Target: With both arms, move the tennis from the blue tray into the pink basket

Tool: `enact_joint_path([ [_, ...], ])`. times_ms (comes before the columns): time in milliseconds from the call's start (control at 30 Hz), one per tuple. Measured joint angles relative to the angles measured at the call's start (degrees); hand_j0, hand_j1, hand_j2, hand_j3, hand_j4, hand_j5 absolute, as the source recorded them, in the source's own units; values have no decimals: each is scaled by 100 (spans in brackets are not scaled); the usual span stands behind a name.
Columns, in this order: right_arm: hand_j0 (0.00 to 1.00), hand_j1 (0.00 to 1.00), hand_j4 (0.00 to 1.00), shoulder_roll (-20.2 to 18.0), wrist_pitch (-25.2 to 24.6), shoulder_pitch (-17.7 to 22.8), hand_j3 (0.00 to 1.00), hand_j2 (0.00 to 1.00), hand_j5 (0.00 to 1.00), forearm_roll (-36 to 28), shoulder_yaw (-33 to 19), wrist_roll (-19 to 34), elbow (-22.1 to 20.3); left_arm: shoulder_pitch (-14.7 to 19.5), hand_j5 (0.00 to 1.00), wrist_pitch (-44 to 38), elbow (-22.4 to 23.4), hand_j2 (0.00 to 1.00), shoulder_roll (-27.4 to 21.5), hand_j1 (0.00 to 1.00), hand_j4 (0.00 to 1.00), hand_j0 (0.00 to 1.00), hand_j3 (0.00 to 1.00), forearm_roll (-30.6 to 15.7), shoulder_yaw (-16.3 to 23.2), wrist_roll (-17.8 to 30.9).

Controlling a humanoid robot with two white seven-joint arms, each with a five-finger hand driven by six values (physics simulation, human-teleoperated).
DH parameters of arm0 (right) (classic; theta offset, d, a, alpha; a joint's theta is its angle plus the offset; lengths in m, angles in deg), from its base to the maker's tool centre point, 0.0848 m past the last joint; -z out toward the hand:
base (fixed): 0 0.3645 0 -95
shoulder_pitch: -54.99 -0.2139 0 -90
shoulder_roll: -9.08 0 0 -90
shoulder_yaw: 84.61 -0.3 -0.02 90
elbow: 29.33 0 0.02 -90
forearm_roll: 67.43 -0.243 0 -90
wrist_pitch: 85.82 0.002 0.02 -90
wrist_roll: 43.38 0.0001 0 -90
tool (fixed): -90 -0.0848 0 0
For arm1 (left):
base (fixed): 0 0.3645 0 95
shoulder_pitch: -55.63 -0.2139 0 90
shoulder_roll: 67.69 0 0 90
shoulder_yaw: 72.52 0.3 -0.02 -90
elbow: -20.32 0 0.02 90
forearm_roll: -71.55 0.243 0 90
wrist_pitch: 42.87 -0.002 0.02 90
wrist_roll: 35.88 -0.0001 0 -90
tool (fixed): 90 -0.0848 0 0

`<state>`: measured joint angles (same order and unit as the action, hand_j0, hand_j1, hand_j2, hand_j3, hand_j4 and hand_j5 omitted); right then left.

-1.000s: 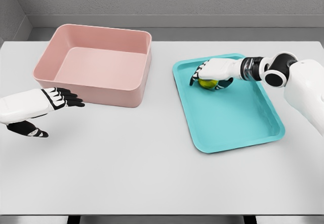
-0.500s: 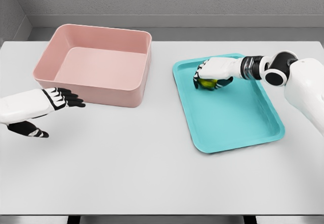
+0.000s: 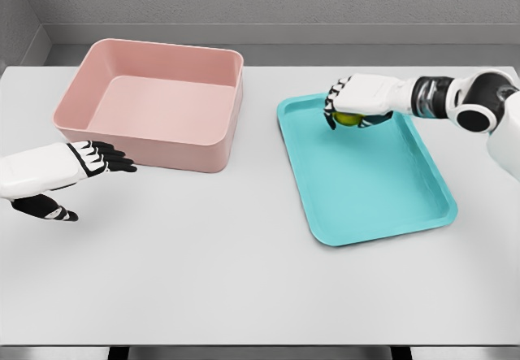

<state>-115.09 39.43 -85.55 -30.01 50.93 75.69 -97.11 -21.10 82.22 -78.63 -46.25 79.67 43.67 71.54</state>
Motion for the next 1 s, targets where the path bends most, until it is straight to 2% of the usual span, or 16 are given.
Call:
enact_joint_path([
  [267,42,42,42,-892,-2,721,42,42,42,-76,-520,-1,-1739,-9,100,0,-14,100,-4,100,100,100,100,1,-1,0],
  [367,42,42,42,-1067,-3,879,42,42,42,-82,-572,-3,-2360,1,100,0,-15,100,-7,100,100,100,100,-5,-4,0],
  [500,42,42,42,-1119,-6,958,42,42,42,-92,-511,4,-2902,-26,100,0,31,100,-44,100,100,100,100,-18,-25,0],
  [600,42,42,42,-1101,-7,958,42,42,42,-98,-458,7,-3104,-17,100,0,100,100,-116,100,100,100,100,-31,-36,0],
  [767,42,42,42,-997,-10,950,42,42,42,-80,-368,6,-3201,-17,100,0,148,100,-190,100,100,100,100,-47,-38,0],
  [1000,42,42,42,-531,-9,932,42,42,42,22,-204,170,-3209,-17,100,0,157,100,-218,100,100,100,100,-55,-37,0],
])
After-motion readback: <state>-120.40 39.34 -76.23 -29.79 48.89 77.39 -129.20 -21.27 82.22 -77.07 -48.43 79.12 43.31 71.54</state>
